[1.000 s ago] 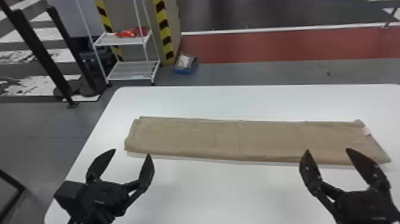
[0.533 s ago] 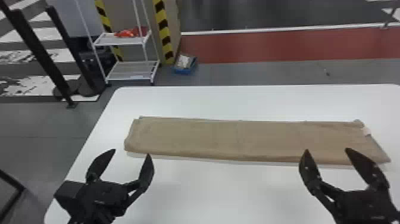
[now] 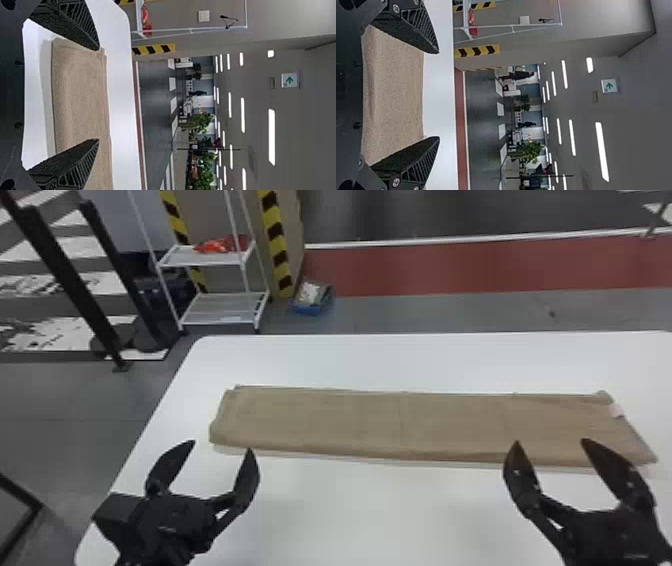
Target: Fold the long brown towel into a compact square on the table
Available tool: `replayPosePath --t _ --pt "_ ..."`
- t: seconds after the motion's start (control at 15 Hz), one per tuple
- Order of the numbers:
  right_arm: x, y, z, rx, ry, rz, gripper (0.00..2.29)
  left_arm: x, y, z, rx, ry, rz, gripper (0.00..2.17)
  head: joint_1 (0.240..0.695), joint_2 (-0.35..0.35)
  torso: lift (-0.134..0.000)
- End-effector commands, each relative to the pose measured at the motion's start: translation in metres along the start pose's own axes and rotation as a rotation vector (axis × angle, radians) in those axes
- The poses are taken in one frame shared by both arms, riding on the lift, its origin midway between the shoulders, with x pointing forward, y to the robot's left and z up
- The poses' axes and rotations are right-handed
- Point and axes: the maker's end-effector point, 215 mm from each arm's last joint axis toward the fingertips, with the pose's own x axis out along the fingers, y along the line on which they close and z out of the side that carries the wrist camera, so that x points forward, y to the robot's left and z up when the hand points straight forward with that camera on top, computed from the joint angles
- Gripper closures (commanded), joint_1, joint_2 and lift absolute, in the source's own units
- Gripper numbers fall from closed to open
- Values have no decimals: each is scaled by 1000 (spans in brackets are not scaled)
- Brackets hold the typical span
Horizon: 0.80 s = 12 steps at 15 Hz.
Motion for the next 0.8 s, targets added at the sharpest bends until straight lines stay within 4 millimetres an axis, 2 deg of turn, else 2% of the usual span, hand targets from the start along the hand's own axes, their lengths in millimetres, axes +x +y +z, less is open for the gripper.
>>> replayPosePath --t 0.0,0.2,0.33,0.4,0.53,0.73 --pt "0 0 1 9 -6 -5 113 0 -2 3 2 -5 -2 56 695 137 -123" --pt "1 1 2 10 -8 -4 113 2 0 5 -1 -2 6 66 695 132 -123" --pt "0 1 1 10 -6 -4 113 15 14 9 -17 17 25 73 695 134 -123" --pt "-1 1 1 10 -5 -4 113 22 25 4 -24 54 37 76 695 139 -123" --pt "-2 -4 -1 26 -3 -13 113 40 46 -21 -79 194 35 83 695 151 -123" --pt "-2 -4 -4 26 2 -12 113 73 73 -31 -163 275 46 103 695 180 -123"
